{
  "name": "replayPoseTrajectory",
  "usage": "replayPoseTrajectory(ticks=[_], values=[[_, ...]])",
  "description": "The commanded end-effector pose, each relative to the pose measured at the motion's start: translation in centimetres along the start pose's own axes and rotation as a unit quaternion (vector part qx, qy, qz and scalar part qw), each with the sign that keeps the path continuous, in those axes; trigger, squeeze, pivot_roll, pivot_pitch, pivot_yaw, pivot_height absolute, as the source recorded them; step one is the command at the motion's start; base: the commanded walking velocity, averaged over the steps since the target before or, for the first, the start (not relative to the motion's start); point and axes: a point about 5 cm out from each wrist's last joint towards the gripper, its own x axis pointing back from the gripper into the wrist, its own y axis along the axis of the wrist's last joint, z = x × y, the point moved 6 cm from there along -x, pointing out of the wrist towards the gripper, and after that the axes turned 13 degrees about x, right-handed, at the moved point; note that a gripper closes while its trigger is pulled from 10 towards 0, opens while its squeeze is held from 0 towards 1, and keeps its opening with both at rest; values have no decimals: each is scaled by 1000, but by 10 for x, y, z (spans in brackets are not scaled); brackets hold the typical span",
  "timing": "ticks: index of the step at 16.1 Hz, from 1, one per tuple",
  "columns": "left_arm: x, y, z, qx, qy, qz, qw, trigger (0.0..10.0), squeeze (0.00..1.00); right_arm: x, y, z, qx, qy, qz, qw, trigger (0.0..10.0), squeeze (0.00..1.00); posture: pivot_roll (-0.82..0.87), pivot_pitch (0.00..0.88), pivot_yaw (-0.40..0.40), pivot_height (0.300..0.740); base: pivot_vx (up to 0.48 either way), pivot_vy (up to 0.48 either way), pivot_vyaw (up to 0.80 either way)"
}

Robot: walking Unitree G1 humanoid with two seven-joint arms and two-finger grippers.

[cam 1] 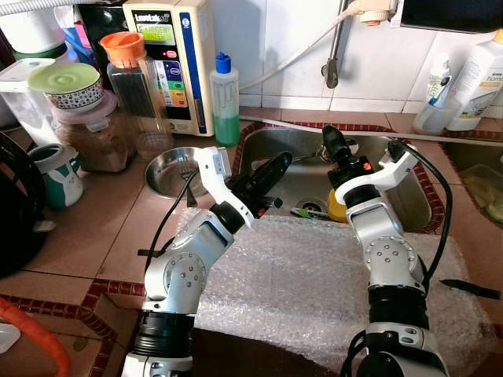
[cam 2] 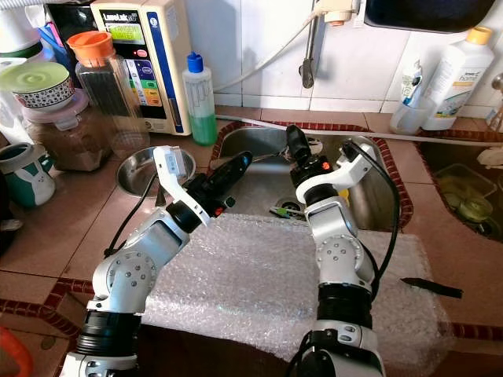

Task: Kitchen organization

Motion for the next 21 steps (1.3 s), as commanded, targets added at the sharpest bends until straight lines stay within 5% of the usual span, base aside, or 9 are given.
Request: replayPoseTrajectory(ticks=[1,4,8,9,15,16,17,18,21], values=[[-3,7,-11,0,-16,-8,1000,0,0,0,-3,-2,-13,-6,5,1000,0,0,-14,0,62,740,0,0,0],[-2,8,-5,1,-2,-10,1000,78,0,1,-3,-2,-17,-9,5,1000,0,0,-15,0,62,740,0,0,0],[0,3,4,-4,20,2,1000,8745,0,0,4,-6,-19,-26,-5,999,0,0,-15,0,62,740,0,0,0],[0,1,7,-9,28,6,1000,9843,0,-1,6,-7,-20,-30,-8,999,0,0,-17,0,62,740,0,0,0],[1,-3,11,-18,40,16,999,10000,0,-4,8,-7,-20,-36,-10,999,0,0,-13,0,57,740,0,0,0],[1,-3,13,-19,44,15,999,10000,86,-4,8,-7,-19,-38,-10,999,0,0,-13,0,57,740,0,0,0],[2,-3,15,-24,50,14,998,10000,929,-5,8,-8,-18,-40,-10,999,0,0,-11,0,55,740,0,0,0],[2,-4,15,-27,51,16,998,10000,1000,-5,8,-9,-17,-43,-9,999,0,0,-11,0,55,740,0,0,0],[2,-5,16,-24,52,17,998,10000,1000,-5,7,-14,-8,-58,-6,998,0,0,-11,0,55,740,0,0,0]])
